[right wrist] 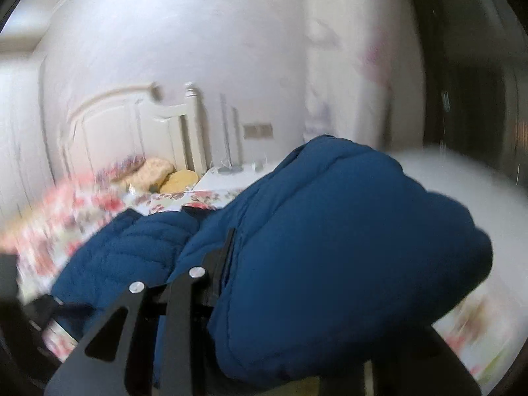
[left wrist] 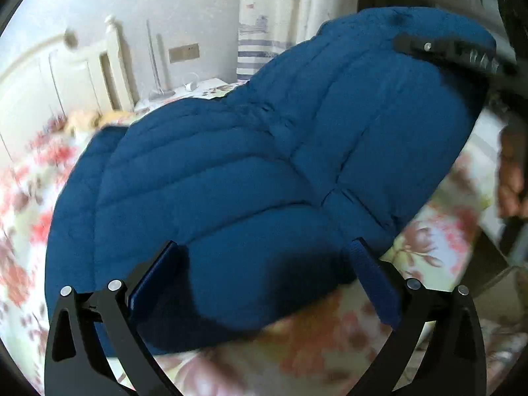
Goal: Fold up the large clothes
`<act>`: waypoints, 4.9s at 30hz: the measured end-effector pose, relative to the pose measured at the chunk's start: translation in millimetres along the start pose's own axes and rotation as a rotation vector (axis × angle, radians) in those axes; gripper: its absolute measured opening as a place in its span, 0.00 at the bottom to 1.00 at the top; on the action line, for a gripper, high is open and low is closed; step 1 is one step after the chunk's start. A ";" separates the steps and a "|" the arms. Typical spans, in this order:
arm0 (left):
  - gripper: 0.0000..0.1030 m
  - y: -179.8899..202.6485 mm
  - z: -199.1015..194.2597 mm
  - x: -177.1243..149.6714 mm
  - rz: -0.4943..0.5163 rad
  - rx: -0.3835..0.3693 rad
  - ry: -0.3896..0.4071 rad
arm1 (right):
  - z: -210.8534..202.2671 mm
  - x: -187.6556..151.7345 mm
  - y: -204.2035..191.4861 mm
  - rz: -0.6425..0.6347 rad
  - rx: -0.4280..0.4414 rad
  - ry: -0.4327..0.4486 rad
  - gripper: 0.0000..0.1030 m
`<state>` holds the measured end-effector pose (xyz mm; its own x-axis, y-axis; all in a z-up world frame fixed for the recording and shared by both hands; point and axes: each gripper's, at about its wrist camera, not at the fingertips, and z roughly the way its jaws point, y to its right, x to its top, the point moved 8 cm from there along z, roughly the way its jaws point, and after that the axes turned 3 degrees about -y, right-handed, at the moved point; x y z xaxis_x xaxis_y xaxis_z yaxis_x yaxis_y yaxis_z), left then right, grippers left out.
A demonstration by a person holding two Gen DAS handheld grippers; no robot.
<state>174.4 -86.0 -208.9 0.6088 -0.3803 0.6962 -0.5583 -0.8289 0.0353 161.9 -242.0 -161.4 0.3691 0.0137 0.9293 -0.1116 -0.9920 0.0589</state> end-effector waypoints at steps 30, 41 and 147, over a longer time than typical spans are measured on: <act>0.96 -173.6 30.3 88.0 -0.457 -0.330 -0.259 | 13.1 -104.6 -284.5 -1.231 -0.170 0.182 0.38; 0.28 -170.4 20.4 102.0 -0.444 -0.303 -0.161 | -25.3 -88.8 -166.4 -0.608 0.008 -0.027 0.97; 0.95 -256.5 47.6 76.3 -0.489 0.087 0.019 | 262.3 51.2 -293.4 -0.534 0.553 -0.694 0.63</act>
<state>390.8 78.1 -199.0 0.7766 0.0685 0.6263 -0.1607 -0.9397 0.3020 455.6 16.8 -226.8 0.7163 0.5673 0.4063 0.5972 -0.7996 0.0634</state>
